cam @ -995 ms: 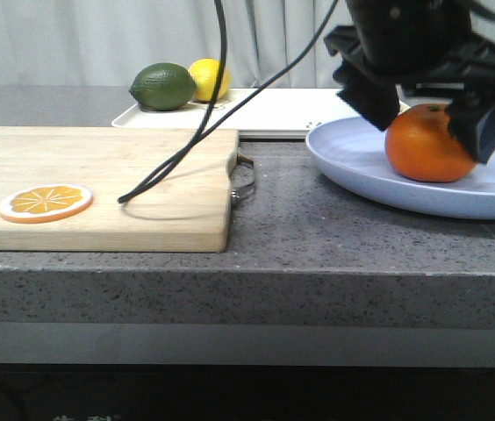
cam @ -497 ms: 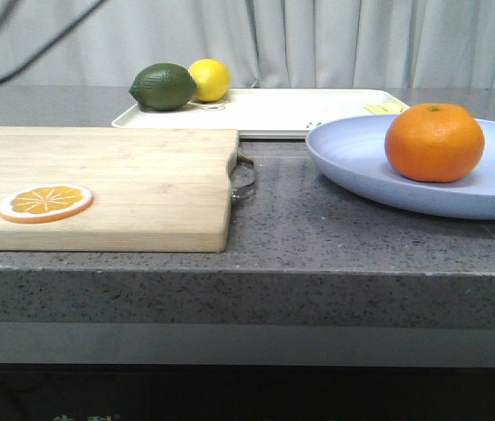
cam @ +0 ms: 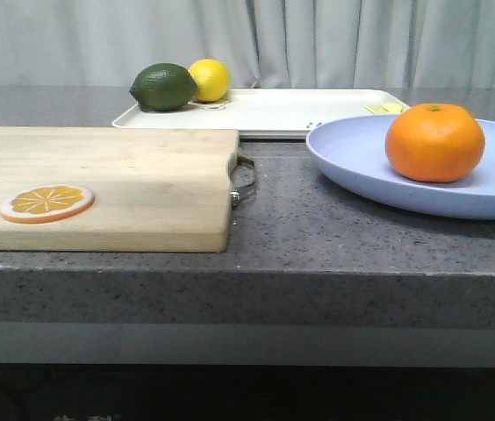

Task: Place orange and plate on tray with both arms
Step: 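Withdraw the left gripper and move the right gripper to the plate rim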

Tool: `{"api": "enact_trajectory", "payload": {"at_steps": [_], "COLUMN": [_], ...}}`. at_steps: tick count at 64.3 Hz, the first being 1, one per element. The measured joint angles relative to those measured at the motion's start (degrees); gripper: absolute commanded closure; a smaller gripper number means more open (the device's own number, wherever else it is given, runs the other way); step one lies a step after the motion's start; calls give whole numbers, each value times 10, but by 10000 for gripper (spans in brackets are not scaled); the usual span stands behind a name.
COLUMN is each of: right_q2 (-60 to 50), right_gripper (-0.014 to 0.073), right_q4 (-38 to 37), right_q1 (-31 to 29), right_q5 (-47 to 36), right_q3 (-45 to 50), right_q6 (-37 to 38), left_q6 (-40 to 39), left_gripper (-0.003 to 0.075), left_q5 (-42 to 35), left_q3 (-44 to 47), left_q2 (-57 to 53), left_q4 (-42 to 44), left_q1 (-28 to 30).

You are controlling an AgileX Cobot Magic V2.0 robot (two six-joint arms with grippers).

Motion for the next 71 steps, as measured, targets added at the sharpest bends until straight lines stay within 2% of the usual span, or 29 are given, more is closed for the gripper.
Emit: {"api": "enact_trajectory", "payload": {"at_steps": [15,24,30,38,44,50,56,64,71], "right_q2": [123,194,233,277,310,338,361,385,407], "right_gripper": [-29,-29,-29,-29,-29,-21,23,116,162], "right_q4": [6,28,72,174,241,298,340,364,374], "right_q1": [-7,-59,-108,-188,-223,-234,-234,-232,-219], "right_q5": [67,90,100,109,116,118,118,115,107], "right_q3": [-87,-118,-128,-132,-132,-132,-132,-132,-133], "right_q6": [-1,-23,-62,-128,-169,-202,-217,-223,-224], "left_q6": [20,66,76,81,82,82,82,82,82], "left_gripper": [90,90,90,90,90,90,90,90,90], "left_q5": [-12,-28,-40,-49,-49,-49,-49,-50,-51], "left_q3": [91,143,171,197,205,206,206,206,206], "left_q2": [-91,-155,-189,-225,-235,-238,-238,-238,-238], "left_q4": [-42,-85,-91,-96,-97,-97,-97,-97,-97], "left_q1": [115,163,170,171,171,171,171,171,171]}}
